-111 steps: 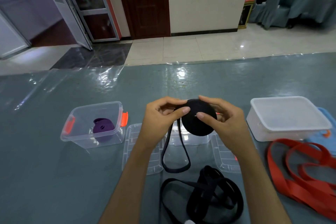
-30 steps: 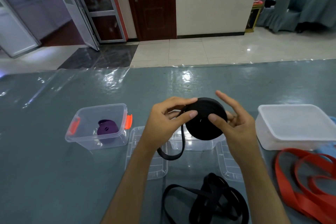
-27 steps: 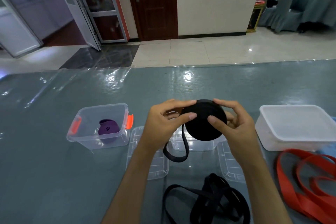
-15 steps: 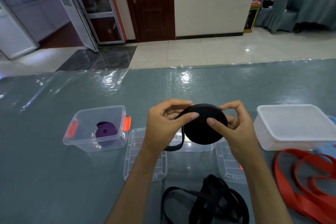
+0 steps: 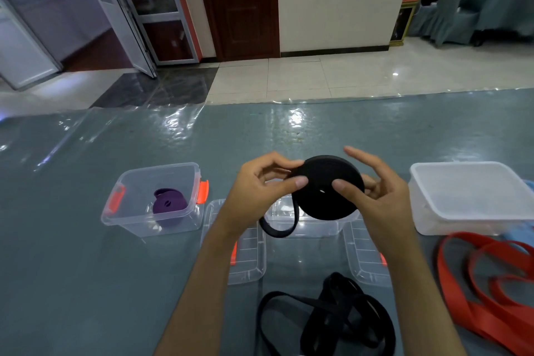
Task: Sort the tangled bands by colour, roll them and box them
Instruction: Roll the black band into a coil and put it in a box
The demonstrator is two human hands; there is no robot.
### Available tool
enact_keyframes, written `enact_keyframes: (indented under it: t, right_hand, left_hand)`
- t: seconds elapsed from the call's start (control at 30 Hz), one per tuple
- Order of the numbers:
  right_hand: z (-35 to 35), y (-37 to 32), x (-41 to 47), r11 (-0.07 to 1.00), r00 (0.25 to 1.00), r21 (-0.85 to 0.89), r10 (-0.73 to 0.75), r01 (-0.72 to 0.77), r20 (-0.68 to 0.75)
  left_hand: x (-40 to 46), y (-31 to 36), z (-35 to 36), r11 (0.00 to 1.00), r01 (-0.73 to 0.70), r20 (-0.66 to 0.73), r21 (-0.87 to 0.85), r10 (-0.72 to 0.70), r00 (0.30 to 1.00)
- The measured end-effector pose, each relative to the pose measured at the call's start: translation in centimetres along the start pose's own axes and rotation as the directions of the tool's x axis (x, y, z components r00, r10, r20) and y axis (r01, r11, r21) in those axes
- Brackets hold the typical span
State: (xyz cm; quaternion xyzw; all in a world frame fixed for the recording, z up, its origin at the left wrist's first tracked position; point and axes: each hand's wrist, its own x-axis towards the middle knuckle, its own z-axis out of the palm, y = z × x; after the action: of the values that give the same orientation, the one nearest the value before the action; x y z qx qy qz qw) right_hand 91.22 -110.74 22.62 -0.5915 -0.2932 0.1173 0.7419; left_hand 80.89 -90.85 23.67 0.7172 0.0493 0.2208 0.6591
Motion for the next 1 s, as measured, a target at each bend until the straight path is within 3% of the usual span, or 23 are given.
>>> enact_keyframes:
  t: [0.1, 0.2, 0.3, 0.4, 0.53, 0.63, 0.77, 0.83, 0.9, 1.0]
  right_hand:
    - [-0.7, -0.1, -0.1, 0.997, 0.997, 0.031, 0.074, -0.075, 0.024]
    - [-0.6, 0.1, 0.0, 0.987, 0.983, 0.041, 0.153, -0.158, 0.1]
    - [-0.1, 0.3, -0.1, 0.999, 1.0, -0.033, 0.011, -0.012, -0.021]
    - [0.0, 0.6, 0.2, 0.993, 0.989, -0.08, -0.099, 0.09, -0.109]
    - [-0.2, 0.5, 0.3, 0.997, 0.999, 0.052, 0.05, -0.05, -0.003]
    - [-1.1, 0.7, 0.6, 0.991, 0.985, 0.029, 0.129, -0.133, 0.117]
    - [-1.0, 1.5, 0.4, 1.0, 1.0, -0.011, 0.029, -0.029, 0.005]
    - [-0.8, 1.8, 0.3, 0.999, 0.998, 0.01, 0.046, -0.046, -0.031]
    - [-0.8, 1.9, 0.1, 0.991, 0.991, 0.031, 0.129, -0.13, 0.042]
    - [-0.8, 2.1, -0.2, 0.982, 0.981, -0.096, 0.171, -0.162, 0.089]
  left_hand:
    - [0.0, -0.1, -0.6, 0.999, 0.013, 0.118, 0.04, -0.017, 0.993]
    - [-0.3, -0.2, 0.5, 0.999, -0.035, 0.041, -0.006, 0.035, 0.999]
    - [-0.1, -0.4, 1.3, 0.997, -0.056, 0.005, -0.059, 0.056, 0.998]
    - [0.3, -0.3, 1.0, 0.999, -0.031, 0.087, -0.037, 0.034, 0.996]
    - [0.1, -0.7, 0.7, 0.996, -0.082, 0.008, -0.022, 0.082, 0.997]
    - [-0.1, -1.3, 0.8, 0.999, -0.045, -0.049, 0.008, 0.045, 0.998]
    - [-0.5, -2.2, 0.5, 0.999, 0.038, 0.066, 0.014, -0.039, 0.997]
    - [-0.6, -2.5, 0.3, 1.0, 0.024, 0.053, -0.013, -0.023, 0.998]
    - [-0.7, -2.6, 0.3, 0.999, 0.01, -0.008, -0.041, -0.01, 1.0]
    - [-0.6, -2.9, 0.4, 0.999, 0.02, -0.038, -0.032, -0.021, 0.999]
